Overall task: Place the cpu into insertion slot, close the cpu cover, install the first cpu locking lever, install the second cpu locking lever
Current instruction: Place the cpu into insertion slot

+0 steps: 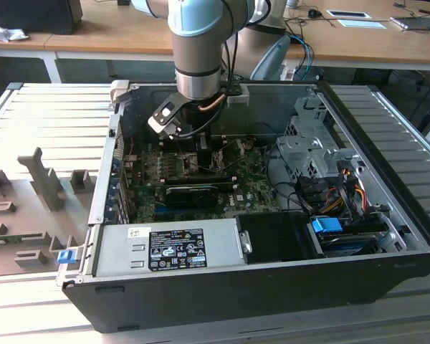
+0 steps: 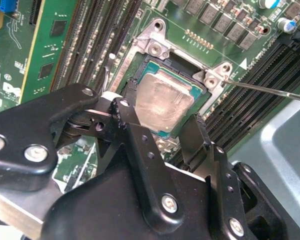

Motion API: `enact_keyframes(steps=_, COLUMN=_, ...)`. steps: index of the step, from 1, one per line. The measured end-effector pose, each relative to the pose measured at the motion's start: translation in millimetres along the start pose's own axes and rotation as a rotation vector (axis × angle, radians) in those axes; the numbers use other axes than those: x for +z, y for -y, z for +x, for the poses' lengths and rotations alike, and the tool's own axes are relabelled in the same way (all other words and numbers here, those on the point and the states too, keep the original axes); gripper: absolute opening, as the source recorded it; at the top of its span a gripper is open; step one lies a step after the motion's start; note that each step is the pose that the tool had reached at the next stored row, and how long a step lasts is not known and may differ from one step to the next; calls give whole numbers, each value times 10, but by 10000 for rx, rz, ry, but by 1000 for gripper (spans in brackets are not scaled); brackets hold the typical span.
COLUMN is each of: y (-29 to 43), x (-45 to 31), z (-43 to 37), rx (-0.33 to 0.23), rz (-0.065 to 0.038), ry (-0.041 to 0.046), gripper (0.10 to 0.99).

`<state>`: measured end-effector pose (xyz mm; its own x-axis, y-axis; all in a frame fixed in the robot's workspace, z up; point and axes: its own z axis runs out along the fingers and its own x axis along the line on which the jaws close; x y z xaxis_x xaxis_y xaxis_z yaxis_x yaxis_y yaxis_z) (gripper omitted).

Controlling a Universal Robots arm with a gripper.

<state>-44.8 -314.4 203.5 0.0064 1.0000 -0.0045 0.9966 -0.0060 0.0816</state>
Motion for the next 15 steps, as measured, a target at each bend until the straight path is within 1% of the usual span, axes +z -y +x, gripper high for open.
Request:
enact_keyframes(steps=3, y=-2, x=-29, z=0, rx=-1, rz=1, ry=20, gripper=600)
enact_keyframes(steps=5, y=-3, x=-39, z=0, rx=-3, rz=-1, ry=55, gripper=600)
enact_keyframes(steps=6, y=-5, x=-60, z=-3, rx=-8, rz=1, ry=95, gripper=459)
enact_keyframes(steps=7, y=-7, x=-92, z=-3, rx=-8, rz=0, ry=106, gripper=275)
enact_keyframes(steps=10, y=-11, x=-143, z=-4, rx=-8, rz=0, ry=107, gripper=106)
enact_keyframes(steps=11, y=-13, x=-160, z=-4, rx=-8, rz=0, ry=107, gripper=106)
enact_keyframes(steps=15, y=-15, x=-190, z=-4, rx=-8, rz=0, ry=107, gripper=106)
